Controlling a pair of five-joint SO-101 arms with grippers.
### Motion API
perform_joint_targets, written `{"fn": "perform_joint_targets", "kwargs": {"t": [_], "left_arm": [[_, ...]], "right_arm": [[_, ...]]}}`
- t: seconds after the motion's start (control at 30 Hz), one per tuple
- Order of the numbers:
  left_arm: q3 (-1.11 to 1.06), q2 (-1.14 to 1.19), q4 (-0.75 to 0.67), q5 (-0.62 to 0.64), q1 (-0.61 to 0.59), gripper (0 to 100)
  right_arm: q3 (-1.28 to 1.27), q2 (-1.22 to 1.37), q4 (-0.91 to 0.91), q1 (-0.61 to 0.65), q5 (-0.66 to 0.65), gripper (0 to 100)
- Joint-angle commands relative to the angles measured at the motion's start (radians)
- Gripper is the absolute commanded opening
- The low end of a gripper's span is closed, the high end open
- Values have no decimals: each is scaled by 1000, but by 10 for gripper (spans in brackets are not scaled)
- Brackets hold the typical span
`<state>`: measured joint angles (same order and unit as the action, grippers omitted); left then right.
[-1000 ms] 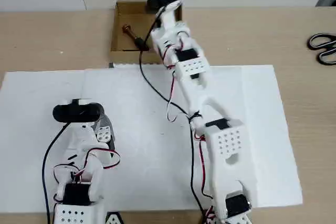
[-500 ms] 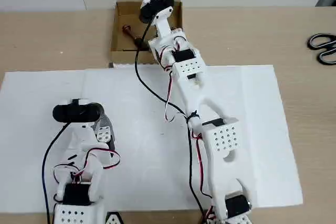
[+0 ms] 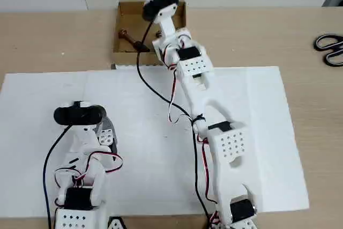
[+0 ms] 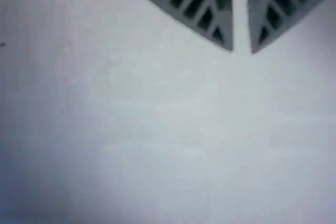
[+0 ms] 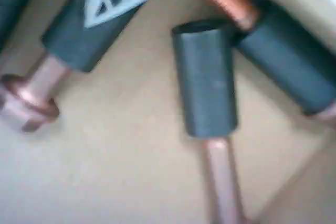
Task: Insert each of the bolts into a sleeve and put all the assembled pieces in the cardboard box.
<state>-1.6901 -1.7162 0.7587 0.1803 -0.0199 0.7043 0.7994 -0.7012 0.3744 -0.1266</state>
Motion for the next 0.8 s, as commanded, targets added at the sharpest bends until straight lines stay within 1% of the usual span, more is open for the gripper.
{"fn": "perform_joint_targets", "kwargs": {"t": [0.0, 0.1, 0.23, 0.37, 0.57, 0.77], "left_arm": [[5, -9, 2, -5, 0, 8], [5, -9, 2, -5, 0, 8], [5, -9, 2, -5, 0, 8], [5, -9, 2, -5, 0, 8], [5, -9, 2, -5, 0, 8], [5, -9, 2, -5, 0, 8]], "right_arm": [[58, -157, -108, 1, -5, 115], [58, -231, -166, 1, -3, 76], [58, -283, -213, 5, -3, 1], [58, -351, -311, 7, -2, 3], [58, -499, -524, 7, 6, 3], [58, -648, -722, 7, 118, 3]]}}
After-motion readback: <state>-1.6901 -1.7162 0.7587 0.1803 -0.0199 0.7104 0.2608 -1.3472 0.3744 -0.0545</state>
